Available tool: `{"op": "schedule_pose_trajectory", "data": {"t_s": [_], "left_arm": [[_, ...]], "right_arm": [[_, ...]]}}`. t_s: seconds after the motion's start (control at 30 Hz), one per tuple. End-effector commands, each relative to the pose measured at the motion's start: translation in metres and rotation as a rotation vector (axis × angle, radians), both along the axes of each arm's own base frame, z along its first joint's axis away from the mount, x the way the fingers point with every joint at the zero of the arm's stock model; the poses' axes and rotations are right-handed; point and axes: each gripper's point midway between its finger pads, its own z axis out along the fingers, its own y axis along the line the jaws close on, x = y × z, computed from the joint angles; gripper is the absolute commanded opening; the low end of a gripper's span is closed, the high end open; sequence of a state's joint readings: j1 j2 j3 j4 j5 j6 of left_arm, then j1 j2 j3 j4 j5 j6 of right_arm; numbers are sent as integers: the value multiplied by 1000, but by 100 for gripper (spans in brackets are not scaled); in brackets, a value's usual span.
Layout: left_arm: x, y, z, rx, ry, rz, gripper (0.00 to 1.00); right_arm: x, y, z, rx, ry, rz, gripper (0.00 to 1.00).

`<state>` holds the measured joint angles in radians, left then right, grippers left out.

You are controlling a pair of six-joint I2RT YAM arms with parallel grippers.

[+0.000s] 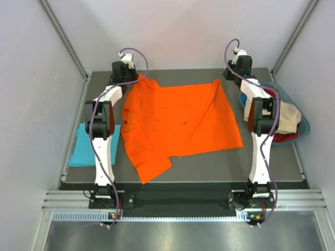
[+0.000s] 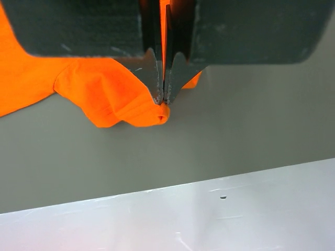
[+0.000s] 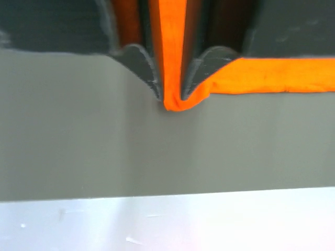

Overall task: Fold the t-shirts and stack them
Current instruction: Flatten the tshirt out

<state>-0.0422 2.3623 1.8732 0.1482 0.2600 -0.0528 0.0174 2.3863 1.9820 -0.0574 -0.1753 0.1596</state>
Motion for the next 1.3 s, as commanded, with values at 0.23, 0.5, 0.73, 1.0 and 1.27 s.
{"op": "schedule_pose_trajectory", "data": {"t_s": [0.23,0.5,0.73,1.0,1.27], "left_arm": [[13,3,46,-4,-93,16,0],[19,23,42,39,-98,110,0],[24,34,40,48,-89,157,0],[26,39,41,48,-86,179,0],[29,47,41,56,-82,211,0]], "right_arm": [[18,1,-3,-7,13,53,30],[26,9,-16,28,20,79,41],[27,-13,-35,85,79,19,36],[29,-6,-39,210,106,11,34],[31,5,-45,301,109,32,33]]}}
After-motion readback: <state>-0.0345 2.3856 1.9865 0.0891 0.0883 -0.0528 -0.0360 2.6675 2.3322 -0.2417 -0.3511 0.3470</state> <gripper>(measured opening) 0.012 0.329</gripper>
